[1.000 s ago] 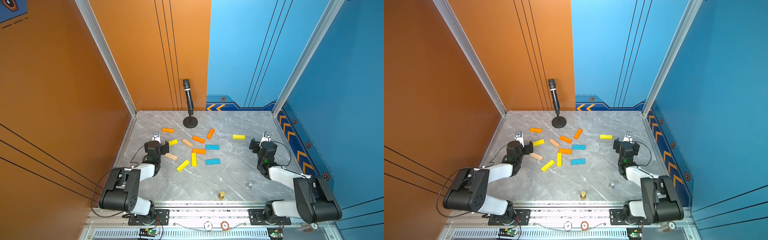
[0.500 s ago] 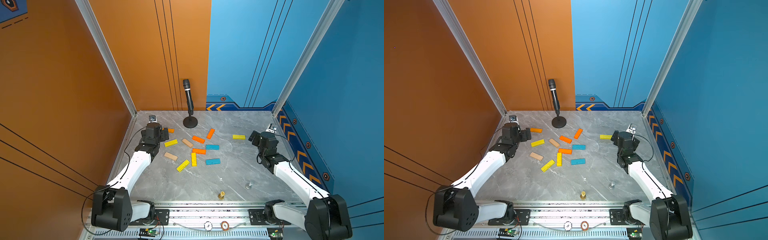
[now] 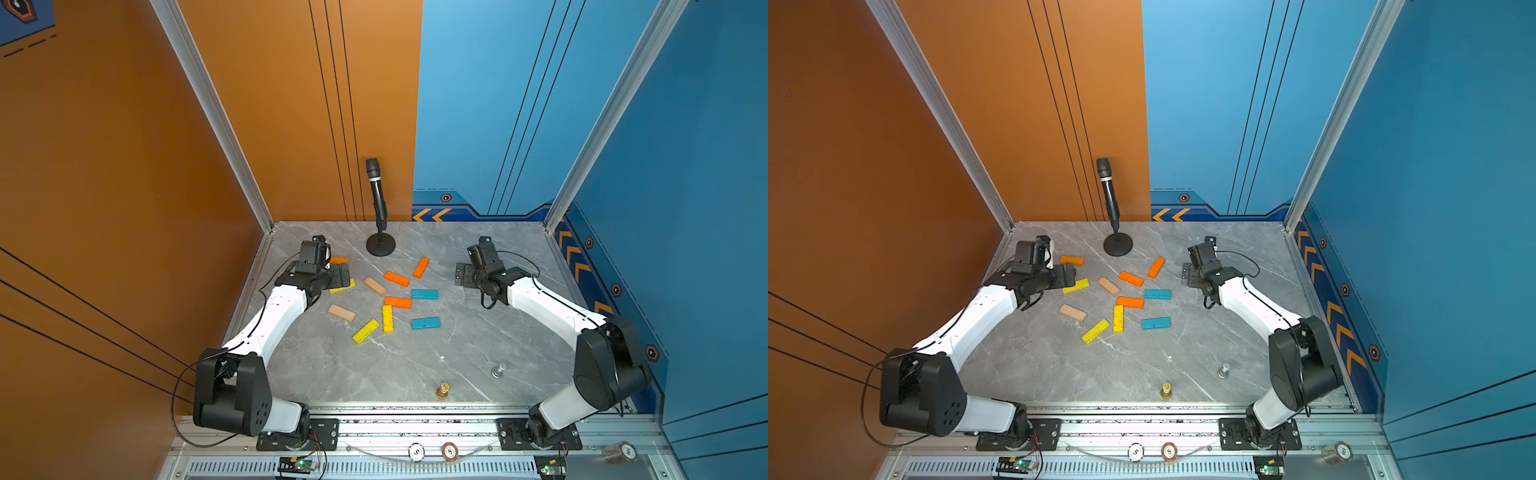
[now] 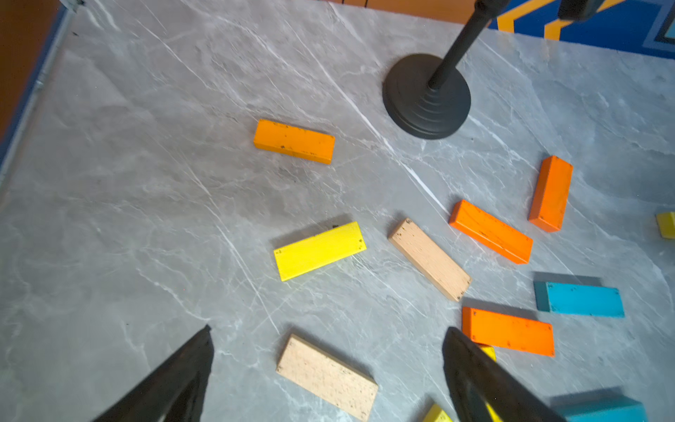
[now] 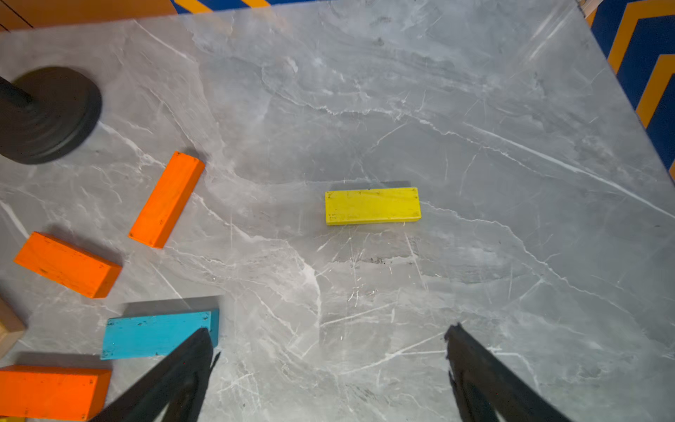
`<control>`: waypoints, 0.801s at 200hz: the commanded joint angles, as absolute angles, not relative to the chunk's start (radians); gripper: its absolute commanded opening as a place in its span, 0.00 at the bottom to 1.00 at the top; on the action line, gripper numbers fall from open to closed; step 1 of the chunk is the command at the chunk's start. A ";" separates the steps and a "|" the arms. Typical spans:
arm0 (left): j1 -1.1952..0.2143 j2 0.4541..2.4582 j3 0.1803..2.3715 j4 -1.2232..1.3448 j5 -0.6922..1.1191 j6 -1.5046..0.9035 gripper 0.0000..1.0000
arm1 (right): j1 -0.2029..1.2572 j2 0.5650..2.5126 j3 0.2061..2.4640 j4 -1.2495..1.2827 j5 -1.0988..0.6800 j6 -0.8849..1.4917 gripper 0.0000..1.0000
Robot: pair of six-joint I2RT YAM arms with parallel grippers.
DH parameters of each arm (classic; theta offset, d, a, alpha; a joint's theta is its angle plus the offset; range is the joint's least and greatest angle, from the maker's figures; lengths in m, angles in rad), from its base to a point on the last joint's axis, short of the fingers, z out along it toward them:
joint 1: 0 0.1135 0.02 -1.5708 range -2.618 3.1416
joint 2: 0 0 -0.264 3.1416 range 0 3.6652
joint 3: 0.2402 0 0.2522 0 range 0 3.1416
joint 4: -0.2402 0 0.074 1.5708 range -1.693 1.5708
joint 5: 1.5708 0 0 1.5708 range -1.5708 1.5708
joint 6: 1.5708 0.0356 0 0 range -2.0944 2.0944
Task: Assemble the number 6 with building blocks
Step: Move the building block to the center of the board.
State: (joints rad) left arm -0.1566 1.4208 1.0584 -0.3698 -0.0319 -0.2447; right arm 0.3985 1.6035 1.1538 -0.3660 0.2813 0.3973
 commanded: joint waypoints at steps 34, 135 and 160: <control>-0.192 1.449 1.116 -0.425 0.090 -0.252 0.98 | 0.347 1.760 1.328 -0.608 0.256 0.345 0.99; -0.259 1.466 1.112 -0.368 0.354 -0.181 0.98 | 0.241 1.986 1.530 -0.675 0.134 0.248 0.99; -0.275 1.465 1.111 -0.367 0.351 -0.168 0.98 | 0.232 2.038 1.583 -0.697 0.154 0.226 0.99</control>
State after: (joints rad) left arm -0.2596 1.4544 1.0958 -0.3813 0.2996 -0.2020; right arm 0.2451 1.9949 1.5227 -0.6369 0.1566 0.2676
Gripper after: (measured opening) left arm 0.976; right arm 0.994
